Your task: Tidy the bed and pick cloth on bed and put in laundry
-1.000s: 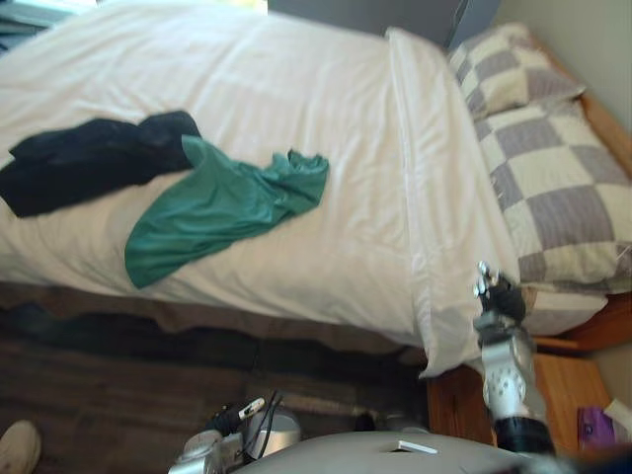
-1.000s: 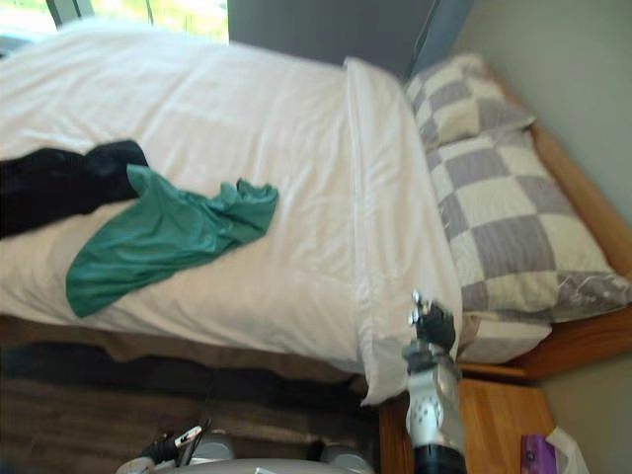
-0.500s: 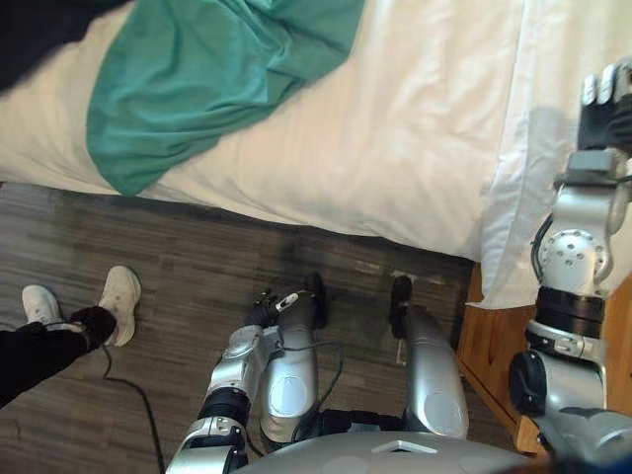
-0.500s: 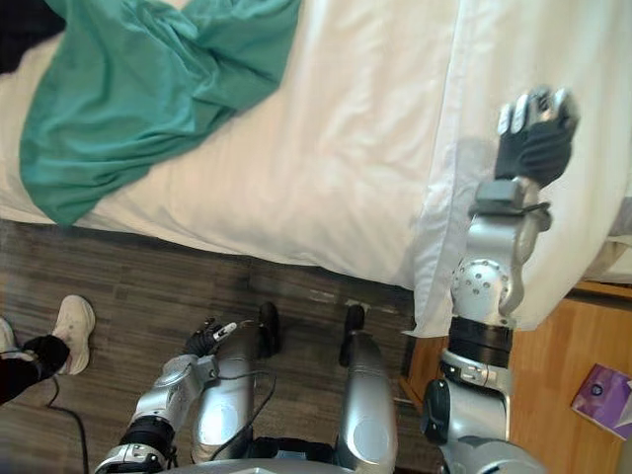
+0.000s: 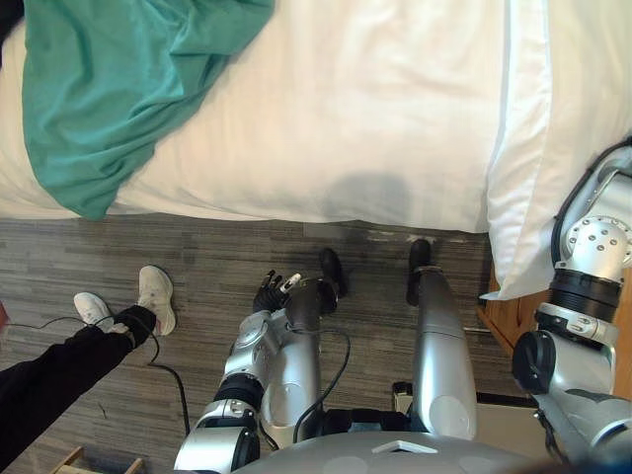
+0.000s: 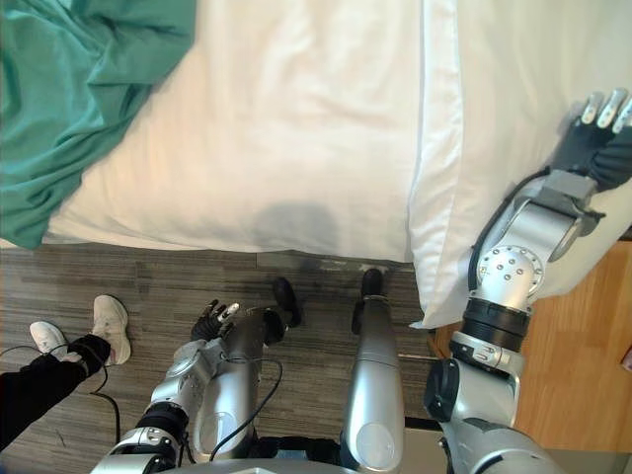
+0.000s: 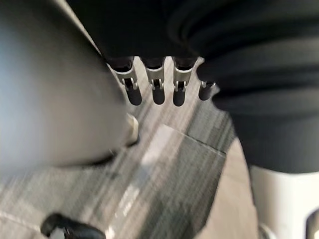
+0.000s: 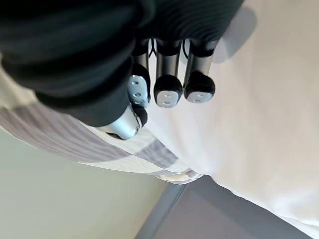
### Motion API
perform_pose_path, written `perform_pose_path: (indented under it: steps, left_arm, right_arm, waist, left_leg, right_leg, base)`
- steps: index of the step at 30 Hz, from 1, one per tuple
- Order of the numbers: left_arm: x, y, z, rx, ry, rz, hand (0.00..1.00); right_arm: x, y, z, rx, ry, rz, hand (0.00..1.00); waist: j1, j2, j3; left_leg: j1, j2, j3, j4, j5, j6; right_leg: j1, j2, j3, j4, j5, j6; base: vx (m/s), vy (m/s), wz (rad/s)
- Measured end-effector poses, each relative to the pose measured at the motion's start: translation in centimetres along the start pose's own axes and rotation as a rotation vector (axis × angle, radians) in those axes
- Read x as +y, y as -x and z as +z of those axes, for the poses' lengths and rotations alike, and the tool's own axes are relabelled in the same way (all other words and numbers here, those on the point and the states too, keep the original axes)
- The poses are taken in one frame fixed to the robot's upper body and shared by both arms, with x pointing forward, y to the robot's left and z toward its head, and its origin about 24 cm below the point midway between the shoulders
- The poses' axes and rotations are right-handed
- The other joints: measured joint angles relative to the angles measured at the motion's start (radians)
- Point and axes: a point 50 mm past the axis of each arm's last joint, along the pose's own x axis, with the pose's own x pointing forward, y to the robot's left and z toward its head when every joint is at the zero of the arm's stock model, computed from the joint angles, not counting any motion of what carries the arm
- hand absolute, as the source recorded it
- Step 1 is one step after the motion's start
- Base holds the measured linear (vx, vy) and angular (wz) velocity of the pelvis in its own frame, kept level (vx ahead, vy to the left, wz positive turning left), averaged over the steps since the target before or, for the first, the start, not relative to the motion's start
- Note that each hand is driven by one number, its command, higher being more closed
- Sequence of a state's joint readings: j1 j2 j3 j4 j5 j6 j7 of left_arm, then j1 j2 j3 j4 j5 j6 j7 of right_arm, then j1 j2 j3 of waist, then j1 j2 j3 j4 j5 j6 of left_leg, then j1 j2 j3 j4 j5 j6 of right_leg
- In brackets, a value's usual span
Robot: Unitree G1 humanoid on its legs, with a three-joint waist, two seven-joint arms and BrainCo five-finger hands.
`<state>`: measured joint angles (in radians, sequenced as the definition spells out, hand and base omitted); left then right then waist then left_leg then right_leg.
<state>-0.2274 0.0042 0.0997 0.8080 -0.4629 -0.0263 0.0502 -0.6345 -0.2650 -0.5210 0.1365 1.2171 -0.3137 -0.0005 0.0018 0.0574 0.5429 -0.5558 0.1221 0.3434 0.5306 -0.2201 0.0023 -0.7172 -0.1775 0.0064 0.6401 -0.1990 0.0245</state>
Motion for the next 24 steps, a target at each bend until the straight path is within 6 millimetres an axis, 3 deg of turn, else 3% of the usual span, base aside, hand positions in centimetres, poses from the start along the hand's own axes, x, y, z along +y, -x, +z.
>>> perform_pose_path:
  steps: [4,7,9,10,11,12,14,17,21,24]
  left_arm:
    - [-1.8,0.0,-0.5,0.003,0.084,-0.032,0.00]
    - [-1.3,0.1,-1.4,0.035,0.118,-0.003,0.00]
    - [-0.2,0.4,-1.9,0.040,0.143,0.033,0.00]
    - [-0.1,0.4,-2.0,0.041,0.148,0.034,0.00]
    - [0.1,0.5,-2.1,0.040,0.166,0.042,0.00]
    - [0.4,0.6,-2.3,0.044,0.183,0.046,0.00]
    - [0.6,0.8,-2.6,0.050,0.188,0.045,0.00]
    - [0.8,0.9,-2.9,0.057,0.194,0.041,0.00]
    - [2.7,1.9,-5.1,0.136,0.194,0.103,0.00]
    - [4.5,3.2,-7.0,0.191,0.166,0.158,0.00]
  right_arm:
    - [-2.2,1.6,-0.8,0.008,-0.043,-0.038,1.00]
    - [-6.2,5.3,-1.0,0.046,0.006,-0.153,1.00]
    - [-12.0,10.8,-0.6,0.128,0.090,-0.421,1.00]
    - [-13.5,12.3,0.0,0.148,0.121,-0.491,1.00]
    - [-15.5,15.6,0.4,0.191,0.152,-0.617,0.00]
    - [-16.9,18.8,1.1,0.231,0.184,-0.721,0.00]
    - [-17.9,22.2,3.0,0.293,0.293,-0.805,0.00]
    - [-18.3,24.7,5.0,0.446,0.510,-0.800,0.00]
    - [-18.7,28.0,5.0,0.713,0.714,-0.741,0.00]
    - [-18.7,31.9,4.9,0.992,0.922,-0.676,0.00]
  waist:
    - [-0.016,-0.002,-0.001]
    - [-0.029,-0.010,-0.008]
    - [-0.045,-0.011,-0.036]
    - [-0.045,-0.009,-0.038]
    - [-0.048,-0.006,-0.038]
    - [-0.062,-0.002,-0.039]
    - [-0.075,0.009,-0.046]
    - [-0.082,0.006,-0.078]
    - [-0.070,-0.012,-0.162]
    - [-0.058,-0.019,-0.243]
  left_leg:
    - [0.039,0.001,0.030,-0.029,0.000,0.000]
    - [0.113,0.003,0.061,-0.062,0.000,-0.001]
    - [0.133,0.007,0.086,-0.078,-0.005,-0.006]
    - [0.141,0.008,0.093,-0.079,-0.007,-0.007]
    - [0.162,0.009,0.113,-0.090,-0.010,-0.007]
    - [0.189,0.011,0.122,-0.096,-0.014,-0.008]
    - [0.238,0.016,0.134,-0.108,-0.018,-0.010]
    - [0.308,0.026,0.144,-0.128,-0.028,-0.015]
    - [0.402,0.026,0.158,-0.192,-0.024,-0.022]
    - [0.470,0.025,0.156,-0.254,-0.010,-0.036]
  right_leg:
    - [0.035,0.004,0.007,-0.046,0.009,0.000]
    - [0.097,0.019,0.023,-0.082,0.021,0.000]
    - [0.105,0.026,0.038,-0.101,0.029,-0.002]
    - [0.109,0.030,0.044,-0.103,0.030,-0.002]
    - [0.117,0.035,0.061,-0.104,0.031,-0.002]
    - [0.137,0.037,0.066,-0.111,0.033,0.000]
    - [0.183,0.042,0.067,-0.127,0.035,0.002]
    - [0.257,0.054,0.067,-0.162,0.039,0.005]
    - [0.356,0.064,0.058,-0.232,0.046,0.013]
    - [0.434,0.064,0.016,-0.300,0.064,0.030]
  base:
    - [-0.05,0.042,-0.15]
    - [-0.05,0.036,-0.33]
    - [-0.03,0.017,-0.28]
    - [-0.01,0.003,-0.38]
    - [-0.01,-0.002,-0.44]
    - [0.00,-0.002,-0.40]
    - [0.04,-0.011,-0.28]
    - [0.05,-0.016,-0.20]
    - [0.13,-0.014,-0.09]
    - [0.16,0.003,0.03]
